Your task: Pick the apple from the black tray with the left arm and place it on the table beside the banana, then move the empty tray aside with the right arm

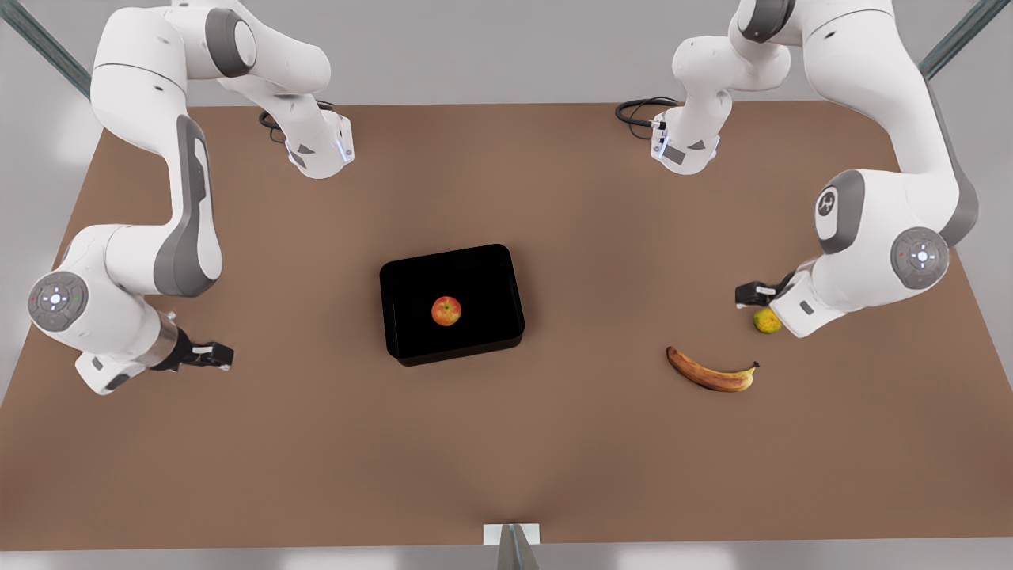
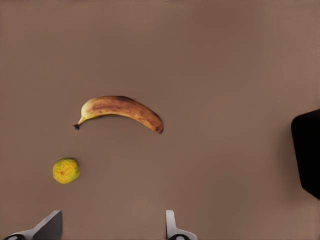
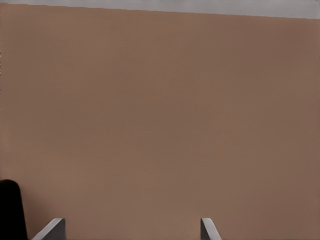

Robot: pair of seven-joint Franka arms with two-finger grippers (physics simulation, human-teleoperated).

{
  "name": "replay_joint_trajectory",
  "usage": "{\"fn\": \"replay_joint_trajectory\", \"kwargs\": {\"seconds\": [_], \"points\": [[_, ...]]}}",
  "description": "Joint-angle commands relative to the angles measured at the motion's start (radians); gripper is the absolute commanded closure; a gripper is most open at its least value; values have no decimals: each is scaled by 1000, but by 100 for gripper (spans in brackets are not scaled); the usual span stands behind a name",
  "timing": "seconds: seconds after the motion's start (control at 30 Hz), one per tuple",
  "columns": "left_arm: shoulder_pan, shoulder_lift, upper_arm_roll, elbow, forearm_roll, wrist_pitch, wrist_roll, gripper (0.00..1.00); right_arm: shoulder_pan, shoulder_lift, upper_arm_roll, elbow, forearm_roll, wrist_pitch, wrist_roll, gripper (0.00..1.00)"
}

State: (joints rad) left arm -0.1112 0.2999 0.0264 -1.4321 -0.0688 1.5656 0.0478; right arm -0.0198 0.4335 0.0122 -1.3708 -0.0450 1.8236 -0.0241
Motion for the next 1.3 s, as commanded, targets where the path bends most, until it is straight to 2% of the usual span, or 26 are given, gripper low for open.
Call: {"fn": "replay_joint_trajectory", "kwargs": {"seconds": [0.0, 0.13, 0.2, 0.3, 0.47, 0.57, 0.7, 0.8, 0.87, 0.97, 1.27], "points": [[-5, -2, 0, -2, -9, 86, -114, 0, 0, 1, 0, 3, -3, 103, 69, 0], [-91, -1, 0, 12, 11, 73, -115, 0, 1, 2, 0, 3, -3, 103, 69, 0], [-263, 71, 0, 32, 29, 86, -368, 0, 1, 2, 0, 3, -3, 103, 69, 0], [-392, 157, 0, 36, 30, 226, -638, 0, 1, 2, 2, 3, -4, 103, 69, 0], [-570, 243, -2, 36, 80, 269, -994, 0, 3, 2, 2, 3, -6, 103, 69, 0], [-674, 295, 0, 36, 87, 409, -1235, 0, 3, 2, 2, 3, -6, 103, 69, 0], [-771, 347, 1, 67, 142, 465, -1424, 0, 3, 2, 2, 3, -6, 103, 69, 0], [-809, 524, 6, 326, 147, 452, -1519, 0, 3, 2, 2, 3, -6, 103, 69, 0], [-834, 616, 10, 436, 164, 452, -1563, 0, 3, 2, 2, 3, -6, 103, 69, 0], [-857, 686, 13, 504, 178, 464, -1577, 0, 3, 7, 2, 3, -6, 103, 69, 0], [-877, 759, 10, 533, 231, 536, -1520, 0, 3, 8, 3, 3, -7, 103, 69, 0]]}}
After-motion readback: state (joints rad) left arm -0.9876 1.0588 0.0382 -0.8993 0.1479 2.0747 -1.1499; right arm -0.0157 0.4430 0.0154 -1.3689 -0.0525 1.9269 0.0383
